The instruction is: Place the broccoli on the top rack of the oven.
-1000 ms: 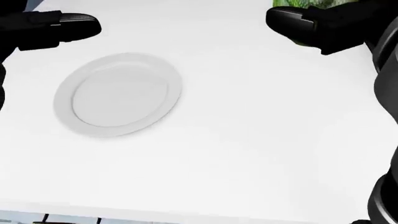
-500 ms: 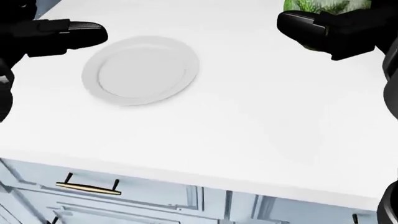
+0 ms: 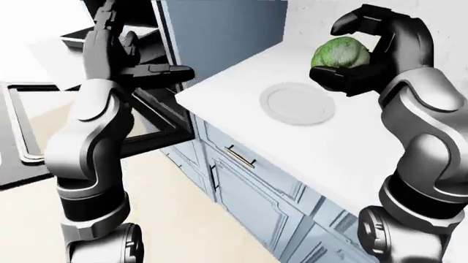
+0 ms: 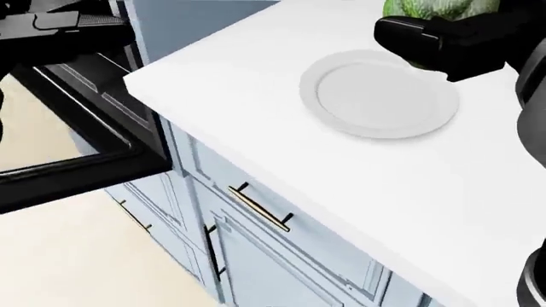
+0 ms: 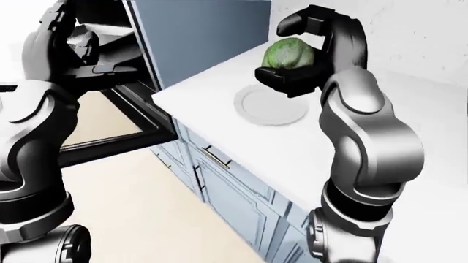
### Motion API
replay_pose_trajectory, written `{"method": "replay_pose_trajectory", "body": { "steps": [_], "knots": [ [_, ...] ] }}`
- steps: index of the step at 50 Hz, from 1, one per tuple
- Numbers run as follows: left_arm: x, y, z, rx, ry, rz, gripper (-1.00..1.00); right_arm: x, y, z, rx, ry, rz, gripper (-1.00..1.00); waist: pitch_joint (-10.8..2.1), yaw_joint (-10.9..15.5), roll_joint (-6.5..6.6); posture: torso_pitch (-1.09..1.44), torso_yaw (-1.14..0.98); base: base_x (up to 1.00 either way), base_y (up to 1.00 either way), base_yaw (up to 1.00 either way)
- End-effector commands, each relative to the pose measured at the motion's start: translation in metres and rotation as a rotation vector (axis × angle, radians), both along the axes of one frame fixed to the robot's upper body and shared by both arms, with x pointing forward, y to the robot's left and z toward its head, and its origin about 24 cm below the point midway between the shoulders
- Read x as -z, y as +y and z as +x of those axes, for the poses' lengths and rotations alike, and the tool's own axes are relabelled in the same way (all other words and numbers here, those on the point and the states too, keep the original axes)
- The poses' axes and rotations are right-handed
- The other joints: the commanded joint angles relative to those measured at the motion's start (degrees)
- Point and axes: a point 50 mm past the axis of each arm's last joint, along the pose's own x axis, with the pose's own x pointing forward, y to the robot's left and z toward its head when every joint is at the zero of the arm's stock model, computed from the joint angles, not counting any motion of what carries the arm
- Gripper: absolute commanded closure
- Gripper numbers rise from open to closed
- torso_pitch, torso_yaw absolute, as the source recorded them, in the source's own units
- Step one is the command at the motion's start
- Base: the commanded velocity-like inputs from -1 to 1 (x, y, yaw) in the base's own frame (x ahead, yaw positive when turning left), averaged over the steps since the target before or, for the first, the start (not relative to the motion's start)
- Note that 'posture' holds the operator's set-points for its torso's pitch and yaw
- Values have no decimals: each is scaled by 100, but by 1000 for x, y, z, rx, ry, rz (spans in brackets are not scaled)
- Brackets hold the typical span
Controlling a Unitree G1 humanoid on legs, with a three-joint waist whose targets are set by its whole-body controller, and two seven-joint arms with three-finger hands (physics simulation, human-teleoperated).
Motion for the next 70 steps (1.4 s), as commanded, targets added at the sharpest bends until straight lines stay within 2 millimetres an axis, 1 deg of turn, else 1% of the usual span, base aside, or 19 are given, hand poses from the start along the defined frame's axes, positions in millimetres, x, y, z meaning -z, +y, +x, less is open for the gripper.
{"method": "replay_pose_trajectory", "body": {
  "steps": [1, 5, 12, 14, 15, 16, 18, 23, 28, 30, 41, 43, 45, 46, 50, 55, 63, 64, 70],
  "knots": [
    [-16, 2, -6, -11, -77, 1, -100, -16, 2, -7, -13, -96, -6, 100, -196, 3, 9, 0, 0, -9, 0, 100],
    [-15, 2, -6, -11, -77, 0, -100, -16, 1, -9, -11, -98, 0, 100, -249, 66, -185, 0, 0, -10, 0, 100],
    [-17, 2, -7, -11, -78, 1, -100, -17, 2, -9, -14, -98, -2, 100, -77, -65, -643, 0, 0, -9, 0, 100],
    [-16, 2, -7, -12, -78, 0, -100, -16, 2, -8, -15, -97, -2, 100, -150, -97, -946, 0, 0, -9, 0, 100],
    [-16, 2, -7, -12, -78, 0, -100, -17, 2, -8, -15, -98, 1, 100, -363, -104, -1178, 0, 0, -9, 0, 100],
    [-16, 2, -7, -12, -78, -1, -100, -17, 0, -9, -12, -101, 5, 100, -107, -147, -878, 0, 0, -9, 0, 100],
    [-16, 1, -6, -12, -77, 0, -100, -16, 0, -9, -11, -98, 1, 100, -161, -64, -916, 0, 0, -9, 0, 100],
    [-16, 2, -6, -12, -77, -1, -100, -18, 1, -8, -16, -97, -3, 100, -134, -45, -615, 0, 0, -9, 0, 100],
    [-16, 2, -6, -11, -76, -1, -100, -19, 1, -9, -18, -97, -10, 100, -135, -85, -201, 0, 0, -9, 0, 100],
    [-15, 1, -6, -10, -75, -1, -100, -19, 0, -9, -16, -97, -10, 100, -222, -66, 134, 0, 0, -9, 0, 100],
    [-15, 1, -5, -10, -75, 0, -100, -15, 2, -8, -28, -95, -6, 100, -133, -184, -632, 0, 0, -9, 0, 92],
    [-15, 1, -6, -10, -75, 0, -100, -14, 2, -7, -25, -88, -3, 100, 54, -257, -723, 0, 0, 0, 0, 0],
    [-15, 1, -6, -10, -75, 0, -100, -15, 2, -7, -24, -90, -1, 100, 23, -249, -1010, 0, 0, 0, 0, 0],
    [-15, 1, -6, -10, -74, 1, -100, -15, 2, -7, -23, -92, -1, 100, 55, -250, -836, 0, 0, 0, 0, 0],
    [-15, 1, -5, -10, -74, 1, -100, -16, 1, -7, -20, -96, 1, 100, -84, -162, -729, 0, 0, 0, 0, 0],
    [-16, 1, -6, -10, -76, 0, -100, -17, 1, -7, -15, -98, -2, 100, -165, -257, -385, 0, 0, 0, 0, 0],
    [-15, 1, -6, -9, -77, 0, -100, -20, 2, -6, -13, -104, -5, 100, -135, -197, -459, 0, 0, 0, 0, 0],
    [-15, 1, -6, -10, -76, 0, -100, -20, 2, -7, -14, -103, -6, 100, -272, -189, -430, 0, 0, 6, 0, 0],
    [-15, 1, -6, -8, -76, 0, -100, -20, 2, -5, -16, -98, -6, 100, -143, -183, -476, 0, 0, 14, 0, 0]
  ]
}}
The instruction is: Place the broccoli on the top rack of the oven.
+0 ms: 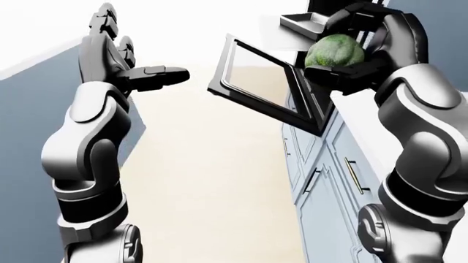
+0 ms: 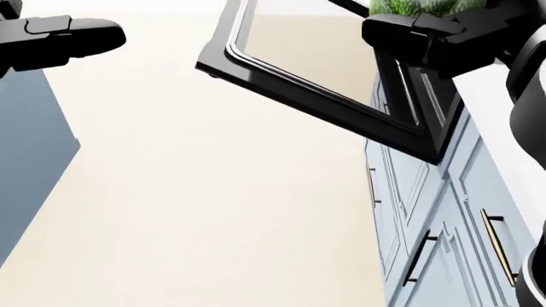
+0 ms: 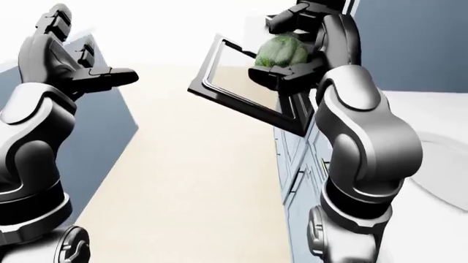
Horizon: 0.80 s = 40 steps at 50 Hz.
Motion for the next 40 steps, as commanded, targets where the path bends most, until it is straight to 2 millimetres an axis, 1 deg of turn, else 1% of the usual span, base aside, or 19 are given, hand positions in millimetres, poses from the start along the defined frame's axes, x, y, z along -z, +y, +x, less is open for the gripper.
{"method": "replay_pose_trajectory", "body": {
  "steps": [1, 4, 5, 6, 8, 14, 16, 17, 18, 19, 20, 23, 27, 29, 31, 32, 34, 36, 40],
  "knots": [
    [-19, -6, -6, 27, -97, 11, -100, -16, -6, -6, 35, -89, 9, 100, -108, -34, 10, 0, 0, 16, 0, 0],
    [-18, -6, -6, 29, -96, 11, -100, -16, -7, -6, 36, -88, 10, 100, -103, 17, -272, 0, 0, 16, 0, 0],
    [-19, -7, -6, 29, -96, 12, -100, -16, -7, -7, 36, -89, 10, 100, -78, -19, -103, 0, 0, 16, 0, 0],
    [-19, -7, -6, 31, -96, 12, -100, -16, -7, -7, 36, -89, 10, 100, -73, -19, -184, 0, 0, 16, 0, 0],
    [-19, -7, -6, 32, -97, 12, -100, -17, -7, -7, 37, -90, 11, 100, -91, -26, -181, 0, 0, 15, 0, 0],
    [-20, -6, -7, 31, -99, 12, -100, -18, -6, -6, 33, -92, 13, 100, -9, -44, 99, 0, 0, 15, 0, 0],
    [-21, -6, -7, 31, -100, 12, -100, -18, -7, -6, 35, -92, 13, 100, -41, -87, 318, 0, 0, 16, 0, 0],
    [-20, -6, -7, 32, -100, 12, -100, -18, -7, -6, 36, -92, 14, 100, -97, -109, 498, 0, 0, 16, 0, 0],
    [-20, -6, -7, 32, -100, 12, -100, -18, -7, -6, 36, -92, 15, 100, -168, -152, 532, 0, 0, 16, 0, 0],
    [-20, -6, -7, 32, -100, 12, -100, -18, -7, -7, 37, -92, 15, 100, -111, -75, 429, 0, 0, 16, 0, 0],
    [-20, -6, -7, 32, -99, 13, -100, -18, -7, -6, 37, -91, 15, 100, -71, -109, 488, 0, 0, 16, 0, 0],
    [-20, -6, -7, 31, -99, 12, -100, -16, -7, -6, 35, -89, 15, 100, -119, -73, 353, 0, 0, 16, 0, 0],
    [-21, -6, -7, 31, -99, 12, -100, -16, -7, -6, 35, -88, 16, 100, -70, -34, 141, 0, 0, 18, 0, 0],
    [-20, -6, -6, 31, -100, 11, -100, -15, -7, -6, 35, -88, 18, 100, -57, 5, -40, 0, 0, 21, 0, 0],
    [-21, -6, -7, 30, -100, 11, -100, -17, -7, -6, 34, -89, 18, 100, -151, 32, -389, 0, 0, 21, 0, 0],
    [-21, -6, -7, 31, -101, 11, -100, -17, -7, -6, 33, -90, 17, 100, -110, -11, -222, 0, 0, 22, 0, 0],
    [-21, -6, -7, 30, -101, 11, -100, -18, -7, -6, 33, -91, 17, 100, -86, 2, -281, 0, 0, 22, 0, 0],
    [-21, -5, -7, 30, -102, 10, -100, -18, -7, -6, 35, -91, 19, 100, -109, -26, -181, 0, 0, 23, 0, 0],
    [-21, -6, -7, 30, -101, 10, -100, -19, -7, -8, 36, -90, 19, 100, -23, -50, 32, 0, 0, 23, -1, 0]
  ]
}}
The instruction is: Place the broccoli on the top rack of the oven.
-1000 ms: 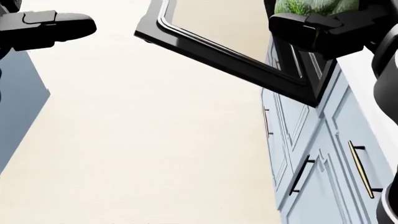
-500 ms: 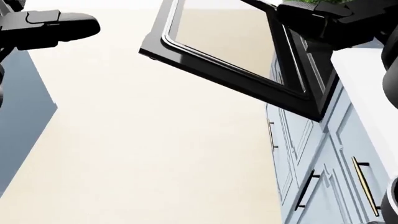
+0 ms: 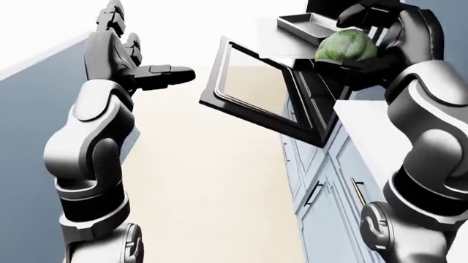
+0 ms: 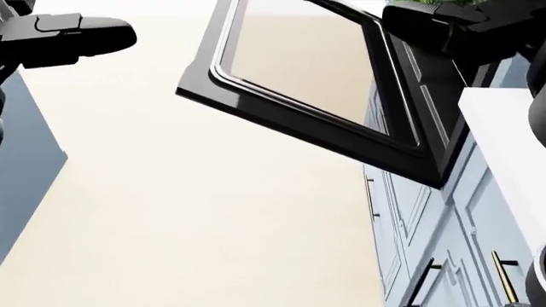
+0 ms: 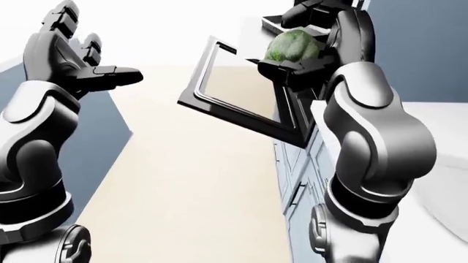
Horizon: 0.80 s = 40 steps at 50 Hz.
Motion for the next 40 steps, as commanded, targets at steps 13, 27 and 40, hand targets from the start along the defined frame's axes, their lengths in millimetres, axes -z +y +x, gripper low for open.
{"method": "replay_pose_trajectory", "body": {
  "steps": [13, 27, 40],
  "knots": [
    [-17, 3, -6, -16, -88, 3, -100, -17, 4, -5, -19, -84, -8, 100, -163, 67, 68, 0, 0, 23, 0, 0],
    [-18, 3, -7, -17, -90, 3, -100, -34, 1, -4, -10, -103, -11, 100, -127, 22, -63, 0, 0, 24, 0, 0],
    [-18, 3, -7, -18, -90, 3, -100, -36, 3, -4, -6, -111, -8, 100, -2, 32, -35, 0, 0, 12, 0, 0]
  ]
}}
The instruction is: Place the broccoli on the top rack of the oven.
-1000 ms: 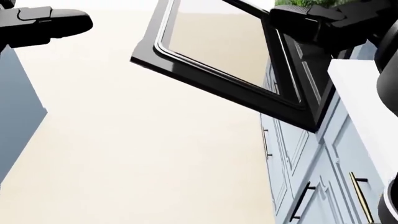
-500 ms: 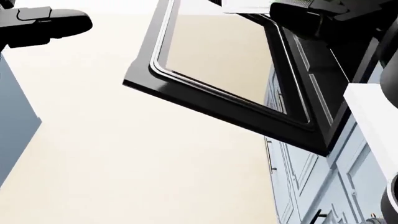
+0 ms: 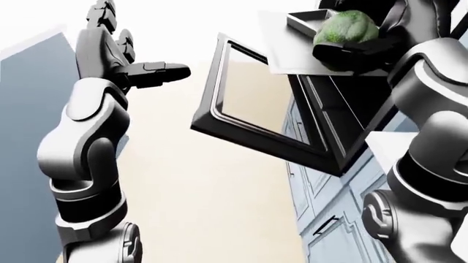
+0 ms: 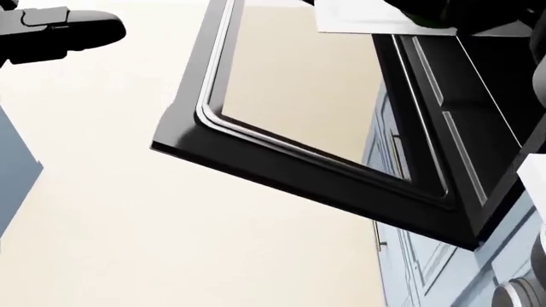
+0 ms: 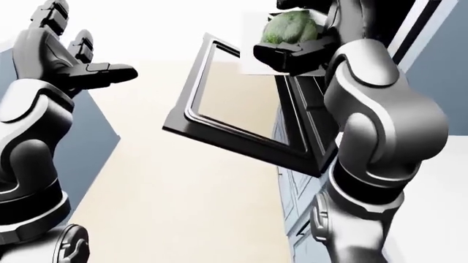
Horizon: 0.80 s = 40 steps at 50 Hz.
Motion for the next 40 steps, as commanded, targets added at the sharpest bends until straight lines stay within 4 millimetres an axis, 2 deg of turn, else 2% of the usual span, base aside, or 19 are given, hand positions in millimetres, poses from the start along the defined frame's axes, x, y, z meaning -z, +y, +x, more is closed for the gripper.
{"method": "replay_pose_trajectory", "body": {
  "steps": [1, 2, 3, 4, 7, 10, 12, 14, 15, 17, 19, 24, 26, 28, 29, 31, 33, 37, 40],
  "knots": [
    [-14, -2, -5, 12, -70, 5, -100, -16, -4, -8, 24, -90, 7, 100, -181, -6, -83, 0, 0, 0, 0, 0],
    [-14, -2, -5, 12, -70, 5, -100, -16, -4, -8, 23, -89, 5, 100, -229, 75, -113, 0, 0, 0, 0, 0],
    [-14, -3, -5, 12, -70, 5, -100, -16, -4, -8, 23, -89, 6, 100, -194, 53, -16, 0, 0, 2, 0, 0],
    [-13, -3, -5, 12, -69, 5, -100, -16, -4, -8, 23, -88, 5, 100, -402, 42, -13, 0, 0, 8, 0, 0],
    [-14, -3, -5, 12, -70, 4, -100, -18, -4, -7, 22, -88, 5, 100, -342, -19, -30, 0, 0, 14, 0, 0],
    [-13, -2, -5, 12, -69, 3, -100, -18, -4, -7, 22, -87, 4, 100, -350, -41, 62, 0, 0, 17, 0, 0],
    [-13, -2, -4, 12, -69, 3, -100, -19, -4, -7, 22, -86, 5, 100, -289, -67, 234, 0, 0, 18, 0, 0],
    [-13, -2, -4, 12, -69, 3, -100, -19, -5, -6, 24, -86, 5, 100, -318, -88, 566, 0, 0, 19, 0, 0],
    [-13, -2, -4, 12, -69, 3, -100, -19, -6, -5, 27, -84, 7, 100, -359, -70, 526, 0, 0, 20, 0, 0],
    [-13, -2, -4, 12, -69, 4, -100, -20, -6, -6, 29, -83, 8, 100, -302, -86, 480, 0, 0, 20, 0, 0],
    [-13, -2, -4, 12, -69, 4, -100, -19, -9, -4, 35, -81, 11, 100, -354, -60, 380, 0, 0, 20, 0, 0],
    [-14, -2, -4, 11, -71, 3, -100, -18, -12, -1, 43, -78, 17, 100, -316, -10, 135, 0, 0, 23, 0, 0],
    [-14, -2, -4, 11, -70, 3, -100, -18, -13, 0, 46, -78, 17, 100, -318, 32, -34, 0, 0, 25, 0, 0],
    [-14, -2, -5, 12, -71, 3, -100, -18, -13, 0, 47, -77, 17, 100, -391, 68, -342, 0, 0, 25, -1, 0],
    [-14, -2, -5, 11, -71, 3, -100, -18, -13, 0, 47, -77, 18, 100, -370, 63, -252, 0, 0, 25, -4, 0],
    [-14, -2, -5, 11, -71, 3, -100, -18, -15, 0, 50, -76, 20, 100, -317, 41, -279, 0, 0, 24, -5, 0],
    [-14, -2, -5, 12, -71, 4, -100, -18, -16, 1, 53, -76, 22, 100, -337, -3, -184, 0, 0, 25, -9, 0],
    [-13, -2, -4, 12, -71, 4, -100, -18, -19, 2, 60, -77, 23, 100, -248, -53, 83, 0, 0, 25, -10, 0],
    [-13, -2, -4, 12, -71, 4, -100, -19, -20, 2, 64, -77, 25, 100, -333, -104, 416, 0, 0, 24, -7, 0]
  ]
}}
